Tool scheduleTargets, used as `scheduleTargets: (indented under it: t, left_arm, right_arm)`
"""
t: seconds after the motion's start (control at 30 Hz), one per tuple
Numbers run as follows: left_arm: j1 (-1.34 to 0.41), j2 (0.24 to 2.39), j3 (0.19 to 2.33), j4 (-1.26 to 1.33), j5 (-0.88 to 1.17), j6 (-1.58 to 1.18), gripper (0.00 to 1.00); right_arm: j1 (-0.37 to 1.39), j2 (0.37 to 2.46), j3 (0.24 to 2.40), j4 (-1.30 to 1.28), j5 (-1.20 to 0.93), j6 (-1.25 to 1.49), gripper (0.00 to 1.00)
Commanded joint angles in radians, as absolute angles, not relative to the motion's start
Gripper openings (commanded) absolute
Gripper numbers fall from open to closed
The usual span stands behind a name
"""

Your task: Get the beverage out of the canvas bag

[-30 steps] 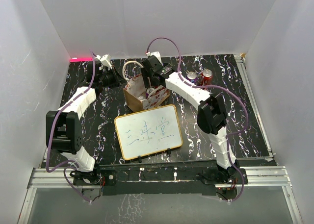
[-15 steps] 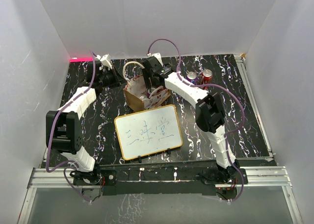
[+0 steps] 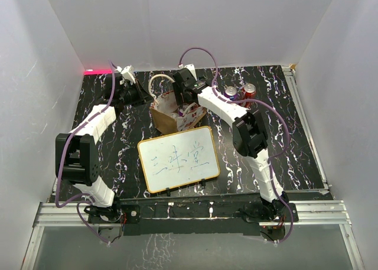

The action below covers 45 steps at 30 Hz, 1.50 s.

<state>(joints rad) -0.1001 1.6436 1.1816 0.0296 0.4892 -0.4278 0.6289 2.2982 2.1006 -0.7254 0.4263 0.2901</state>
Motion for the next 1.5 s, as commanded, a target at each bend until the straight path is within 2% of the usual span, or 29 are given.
scheduleTargets:
  t: [0.0, 0.27, 0.47, 0.67, 0.9, 1.17, 1.47]
  left_arm:
    - [-0.095, 1.600, 1.180, 0.035, 0.499, -0.428, 0.00]
    - [-0.095, 1.602, 1.180, 0.036, 0.500, -0.429, 0.00]
    - [-0.095, 1.601, 1.180, 0.037, 0.501, -0.431, 0.00]
    - [-0.095, 1.606, 1.178, 0.042, 0.509, -0.436, 0.00]
    - [-0.095, 1.604, 1.173, 0.055, 0.527, -0.437, 0.00]
    - [-0.118, 1.577, 1.154, 0.080, 0.541, -0.438, 0.00]
    - [-0.177, 1.565, 1.142, 0.069, 0.484, -0.378, 0.00]
  right_arm:
    - [0.600, 2.368, 2.118, -0.754, 0.407, 0.283, 0.91]
    - [0.587, 2.391, 2.119, -0.726, 0.405, 0.294, 0.85]
    - [0.586, 2.387, 2.164, -0.736, 0.371, 0.290, 0.60]
    - [0.589, 2.279, 2.107, -0.645, 0.260, 0.275, 0.37]
    - [0.589, 2.148, 1.982, -0.491, 0.199, 0.292, 0.21]
    - [0.588, 2.126, 1.990, -0.469, 0.150, 0.336, 0.15]
    - [0.589, 2.118, 2.037, -0.497, 0.114, 0.374, 0.12]
